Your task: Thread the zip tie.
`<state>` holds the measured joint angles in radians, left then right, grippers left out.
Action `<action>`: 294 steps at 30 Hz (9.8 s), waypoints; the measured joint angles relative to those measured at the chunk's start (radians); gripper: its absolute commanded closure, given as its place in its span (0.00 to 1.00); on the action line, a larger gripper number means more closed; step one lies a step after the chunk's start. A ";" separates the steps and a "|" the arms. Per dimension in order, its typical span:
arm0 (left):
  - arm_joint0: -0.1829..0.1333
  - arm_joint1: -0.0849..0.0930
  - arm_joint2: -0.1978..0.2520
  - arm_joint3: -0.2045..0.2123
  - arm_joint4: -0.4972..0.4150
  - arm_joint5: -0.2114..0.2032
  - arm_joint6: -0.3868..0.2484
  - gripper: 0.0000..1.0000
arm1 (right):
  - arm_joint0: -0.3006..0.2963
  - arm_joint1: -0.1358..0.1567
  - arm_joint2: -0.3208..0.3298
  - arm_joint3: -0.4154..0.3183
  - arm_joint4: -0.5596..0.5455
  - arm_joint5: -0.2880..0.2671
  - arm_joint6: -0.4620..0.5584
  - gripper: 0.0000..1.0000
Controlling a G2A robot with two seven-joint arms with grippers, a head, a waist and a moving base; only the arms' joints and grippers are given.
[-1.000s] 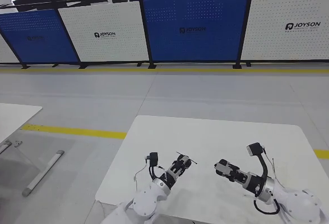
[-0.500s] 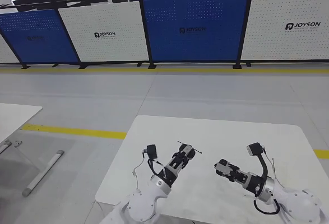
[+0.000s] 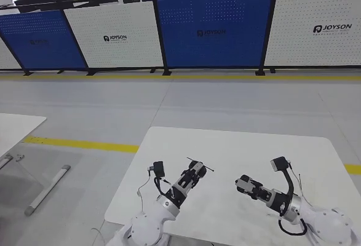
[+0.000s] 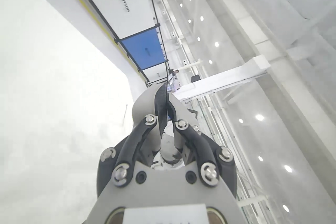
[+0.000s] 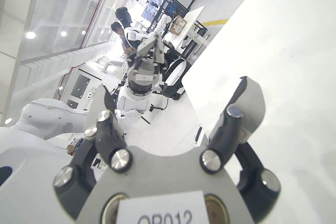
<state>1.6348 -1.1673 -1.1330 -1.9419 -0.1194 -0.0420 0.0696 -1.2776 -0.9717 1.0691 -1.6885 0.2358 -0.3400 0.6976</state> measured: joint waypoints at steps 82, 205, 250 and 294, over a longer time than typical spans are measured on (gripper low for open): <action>-0.050 0.011 -0.035 0.107 0.155 0.049 -0.177 1.00 | 0.000 0.000 0.000 0.000 0.000 0.000 0.000 0.00; -0.060 -0.004 0.027 0.125 0.166 0.061 -0.104 1.00 | 0.602 0.187 -0.198 0.465 -0.374 0.446 0.659 0.00; -0.060 -0.004 0.027 0.125 0.166 0.061 -0.104 1.00 | 0.717 0.095 -0.322 0.669 -0.439 0.454 0.643 0.52; -0.060 -0.004 0.027 0.125 0.166 0.061 -0.104 1.00 | 0.846 -0.086 -0.472 1.025 -0.475 0.552 0.647 0.64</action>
<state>1.5746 -1.1716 -1.1058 -1.8172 0.0467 0.0191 -0.0346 -0.4320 -1.0574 0.5975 -0.6630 -0.2395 0.2121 1.3450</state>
